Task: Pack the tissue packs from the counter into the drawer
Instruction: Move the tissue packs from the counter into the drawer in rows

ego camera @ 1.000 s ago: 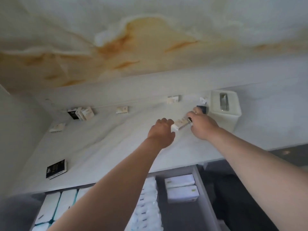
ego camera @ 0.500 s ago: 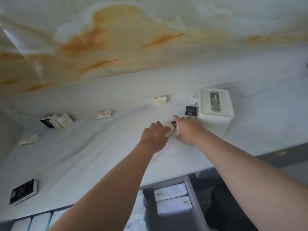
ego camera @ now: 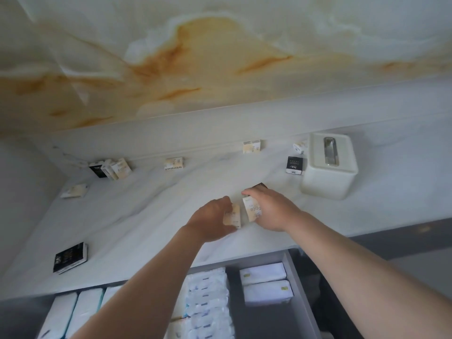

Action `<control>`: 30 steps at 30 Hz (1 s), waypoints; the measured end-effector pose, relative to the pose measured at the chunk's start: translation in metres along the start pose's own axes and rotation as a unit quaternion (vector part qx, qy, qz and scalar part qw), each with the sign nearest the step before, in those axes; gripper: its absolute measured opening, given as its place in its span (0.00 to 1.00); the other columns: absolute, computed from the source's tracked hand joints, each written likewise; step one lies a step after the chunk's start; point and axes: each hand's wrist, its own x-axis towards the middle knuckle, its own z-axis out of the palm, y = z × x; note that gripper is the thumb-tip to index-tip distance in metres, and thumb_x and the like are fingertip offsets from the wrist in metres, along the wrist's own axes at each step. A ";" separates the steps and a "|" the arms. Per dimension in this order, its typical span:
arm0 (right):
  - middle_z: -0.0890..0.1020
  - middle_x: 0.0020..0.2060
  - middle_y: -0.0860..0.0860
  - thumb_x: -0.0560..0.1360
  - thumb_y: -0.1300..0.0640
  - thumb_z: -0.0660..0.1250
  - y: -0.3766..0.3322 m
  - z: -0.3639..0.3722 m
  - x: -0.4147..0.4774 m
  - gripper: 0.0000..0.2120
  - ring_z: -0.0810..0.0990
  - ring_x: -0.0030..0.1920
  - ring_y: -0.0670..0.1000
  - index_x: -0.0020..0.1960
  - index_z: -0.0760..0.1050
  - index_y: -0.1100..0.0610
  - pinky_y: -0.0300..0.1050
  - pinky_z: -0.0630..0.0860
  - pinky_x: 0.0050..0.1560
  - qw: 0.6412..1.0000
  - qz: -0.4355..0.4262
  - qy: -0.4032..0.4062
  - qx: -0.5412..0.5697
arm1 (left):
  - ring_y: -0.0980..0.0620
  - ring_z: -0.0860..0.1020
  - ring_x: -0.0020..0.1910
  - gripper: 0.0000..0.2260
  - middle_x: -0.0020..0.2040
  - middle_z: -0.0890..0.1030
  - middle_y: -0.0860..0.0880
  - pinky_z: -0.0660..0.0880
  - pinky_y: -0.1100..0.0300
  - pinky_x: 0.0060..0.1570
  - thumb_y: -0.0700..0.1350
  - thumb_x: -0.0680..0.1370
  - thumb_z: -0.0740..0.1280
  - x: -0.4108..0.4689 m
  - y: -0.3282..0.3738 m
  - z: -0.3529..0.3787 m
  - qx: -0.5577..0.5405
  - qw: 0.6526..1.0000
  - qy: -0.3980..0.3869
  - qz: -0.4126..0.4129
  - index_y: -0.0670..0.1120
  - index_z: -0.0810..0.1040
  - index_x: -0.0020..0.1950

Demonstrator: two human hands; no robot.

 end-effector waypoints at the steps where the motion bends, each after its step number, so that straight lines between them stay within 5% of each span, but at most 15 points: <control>1: 0.68 0.69 0.47 0.70 0.61 0.71 -0.005 0.003 -0.001 0.37 0.71 0.67 0.52 0.75 0.62 0.47 0.48 0.73 0.61 1.000 -0.005 0.001 0.004 | 0.48 0.74 0.55 0.25 0.59 0.75 0.48 0.71 0.58 0.51 0.54 0.71 0.74 -0.008 -0.002 -0.001 -0.008 1.000 0.002 -0.006 0.49 0.68 0.63; 6: 0.74 0.63 0.48 0.67 0.53 0.76 -0.048 0.018 -0.001 0.41 0.75 0.59 0.51 0.74 0.59 0.47 0.47 0.75 0.57 0.998 -0.022 -0.019 0.054 | 0.50 0.72 0.58 0.33 0.61 0.73 0.49 0.71 0.60 0.56 0.53 0.69 0.76 -0.063 -0.026 -0.004 -0.046 0.998 0.035 -0.032 0.51 0.65 0.69; 11: 0.77 0.53 0.44 0.64 0.52 0.76 -0.107 0.040 -0.006 0.28 0.77 0.51 0.48 0.61 0.70 0.47 0.39 0.73 0.47 0.994 -0.043 -0.046 0.084 | 0.52 0.69 0.60 0.31 0.61 0.72 0.53 0.71 0.57 0.57 0.54 0.69 0.75 -0.135 -0.066 -0.006 -0.036 0.995 0.081 -0.053 0.50 0.68 0.68; 15: 0.75 0.52 0.43 0.65 0.51 0.76 -0.154 0.066 -0.018 0.27 0.75 0.51 0.47 0.62 0.70 0.47 0.39 0.72 0.48 0.992 -0.068 -0.089 0.063 | 0.53 0.70 0.59 0.30 0.59 0.73 0.55 0.72 0.59 0.55 0.55 0.68 0.74 -0.199 -0.095 -0.004 -0.039 0.991 0.108 -0.067 0.51 0.69 0.68; 20: 0.73 0.54 0.44 0.64 0.42 0.77 -0.210 0.101 -0.042 0.28 0.75 0.53 0.47 0.59 0.72 0.46 0.43 0.74 0.53 0.980 -0.113 -0.165 0.016 | 0.54 0.71 0.62 0.33 0.63 0.72 0.55 0.71 0.59 0.62 0.59 0.67 0.72 -0.270 -0.123 0.002 -0.039 0.993 0.042 -0.105 0.53 0.68 0.70; 24: 0.73 0.62 0.47 0.66 0.40 0.75 -0.237 0.129 -0.075 0.34 0.74 0.59 0.50 0.68 0.69 0.47 0.45 0.73 0.57 0.954 -0.144 -0.255 -0.057 | 0.54 0.73 0.59 0.34 0.62 0.73 0.55 0.72 0.61 0.59 0.61 0.66 0.73 -0.308 -0.135 0.019 -0.029 0.991 -0.043 -0.122 0.55 0.69 0.69; 30: 0.76 0.62 0.51 0.67 0.36 0.71 -0.247 0.160 -0.116 0.36 0.77 0.58 0.54 0.70 0.68 0.50 0.49 0.76 0.55 0.923 -0.134 -0.307 -0.189 | 0.53 0.70 0.59 0.30 0.60 0.77 0.55 0.70 0.55 0.62 0.63 0.67 0.72 -0.313 -0.124 0.039 0.045 0.998 -0.041 -0.028 0.54 0.74 0.66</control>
